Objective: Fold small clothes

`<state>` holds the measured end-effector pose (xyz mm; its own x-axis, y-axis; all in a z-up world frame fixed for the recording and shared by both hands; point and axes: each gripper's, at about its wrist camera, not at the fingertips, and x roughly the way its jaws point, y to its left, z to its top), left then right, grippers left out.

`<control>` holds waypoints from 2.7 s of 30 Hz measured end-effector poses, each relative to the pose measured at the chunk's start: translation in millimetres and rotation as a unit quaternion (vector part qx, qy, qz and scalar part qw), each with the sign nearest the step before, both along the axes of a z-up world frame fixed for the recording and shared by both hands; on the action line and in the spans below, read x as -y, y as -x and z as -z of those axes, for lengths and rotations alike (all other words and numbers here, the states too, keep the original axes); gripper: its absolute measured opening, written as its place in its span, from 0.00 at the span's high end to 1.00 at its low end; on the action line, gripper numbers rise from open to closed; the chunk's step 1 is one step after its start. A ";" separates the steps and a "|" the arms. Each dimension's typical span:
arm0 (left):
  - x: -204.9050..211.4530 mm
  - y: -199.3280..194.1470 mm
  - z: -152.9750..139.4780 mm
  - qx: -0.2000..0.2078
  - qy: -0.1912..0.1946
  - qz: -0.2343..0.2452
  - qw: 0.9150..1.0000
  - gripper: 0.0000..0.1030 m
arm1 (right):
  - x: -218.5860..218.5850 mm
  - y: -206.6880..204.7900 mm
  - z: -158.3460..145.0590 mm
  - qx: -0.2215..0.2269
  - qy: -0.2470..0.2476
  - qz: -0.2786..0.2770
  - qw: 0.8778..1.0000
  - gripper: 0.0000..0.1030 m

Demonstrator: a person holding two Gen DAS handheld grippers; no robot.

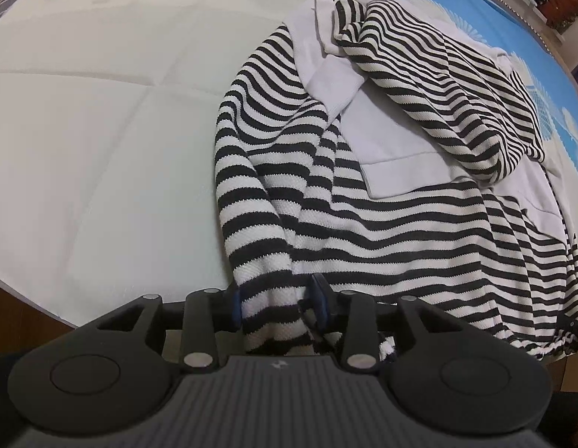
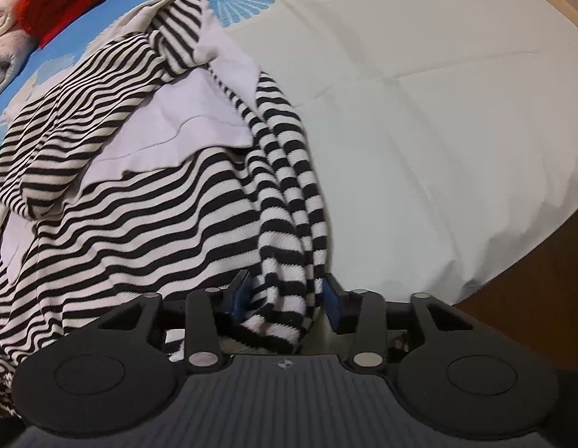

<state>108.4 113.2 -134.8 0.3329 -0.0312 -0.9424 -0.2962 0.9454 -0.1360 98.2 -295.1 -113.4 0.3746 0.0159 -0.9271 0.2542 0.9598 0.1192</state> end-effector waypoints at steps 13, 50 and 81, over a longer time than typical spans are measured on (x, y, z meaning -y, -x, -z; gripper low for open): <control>1.6 0.6 -1.1 0.003 -0.005 0.008 1.000 0.66 | -1.3 -0.3 -1.1 0.009 -0.009 -0.009 1.000 0.83; -9.4 69.1 -150.6 0.210 0.079 0.027 0.974 0.95 | 31.6 96.6 -188.2 0.279 -0.102 -0.045 0.954 0.93; -107.3 -164.0 -53.0 0.207 0.217 -0.077 0.951 0.55 | 52.9 -172.4 -41.9 0.158 -0.198 0.079 0.964 0.77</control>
<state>272.4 220.5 -81.8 0.7042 -0.3087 -0.6394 -0.2631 0.7230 -0.6388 270.6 -348.0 -71.5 0.6637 0.2652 -0.6994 0.2847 0.7751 0.5641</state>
